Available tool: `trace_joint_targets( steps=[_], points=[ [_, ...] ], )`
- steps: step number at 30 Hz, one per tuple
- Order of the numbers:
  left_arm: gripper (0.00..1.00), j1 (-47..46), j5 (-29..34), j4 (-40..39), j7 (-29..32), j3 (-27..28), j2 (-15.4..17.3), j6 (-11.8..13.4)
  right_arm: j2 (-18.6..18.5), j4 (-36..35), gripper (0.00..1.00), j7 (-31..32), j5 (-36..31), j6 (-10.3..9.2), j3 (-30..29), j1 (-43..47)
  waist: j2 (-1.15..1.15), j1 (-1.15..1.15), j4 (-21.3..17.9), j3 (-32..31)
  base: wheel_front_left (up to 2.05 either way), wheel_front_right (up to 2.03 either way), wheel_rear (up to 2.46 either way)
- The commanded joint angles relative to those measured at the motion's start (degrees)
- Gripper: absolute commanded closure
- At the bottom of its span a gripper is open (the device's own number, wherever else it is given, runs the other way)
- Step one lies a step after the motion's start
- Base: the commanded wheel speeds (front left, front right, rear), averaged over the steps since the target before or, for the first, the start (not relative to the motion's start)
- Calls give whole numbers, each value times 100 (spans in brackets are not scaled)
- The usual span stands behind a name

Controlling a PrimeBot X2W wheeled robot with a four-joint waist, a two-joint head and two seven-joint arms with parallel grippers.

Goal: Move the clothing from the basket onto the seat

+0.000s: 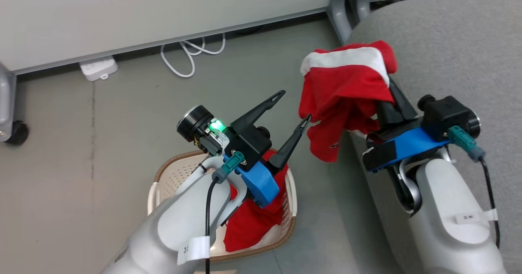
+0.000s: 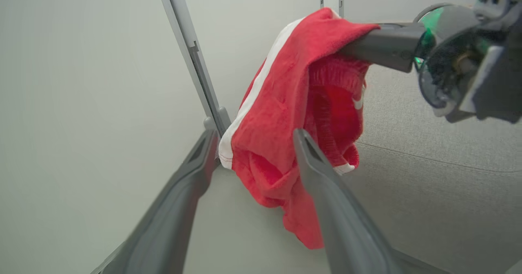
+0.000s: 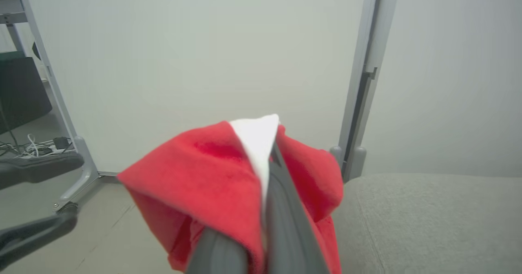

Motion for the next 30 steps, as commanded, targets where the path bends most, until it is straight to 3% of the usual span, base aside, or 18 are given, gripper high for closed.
trace_joint_targets(
  steps=[1,17,30],
  points=[
    [0,70,40,-32,-16,-1,27,1,-12,-44,100,-5,-42,1,-35,80,0,0,-128,47,0,0,0],
    [0,267,96,-237,-16,-223,156,-24,-9,-631,100,-5,-211,1,-1019,335,0,0,-1165,266,0,0,0],
    [0,269,71,-303,-16,-448,129,-44,-9,-931,100,-5,-166,1,-1538,680,0,0,-1594,392,0,0,0]
  ],
)
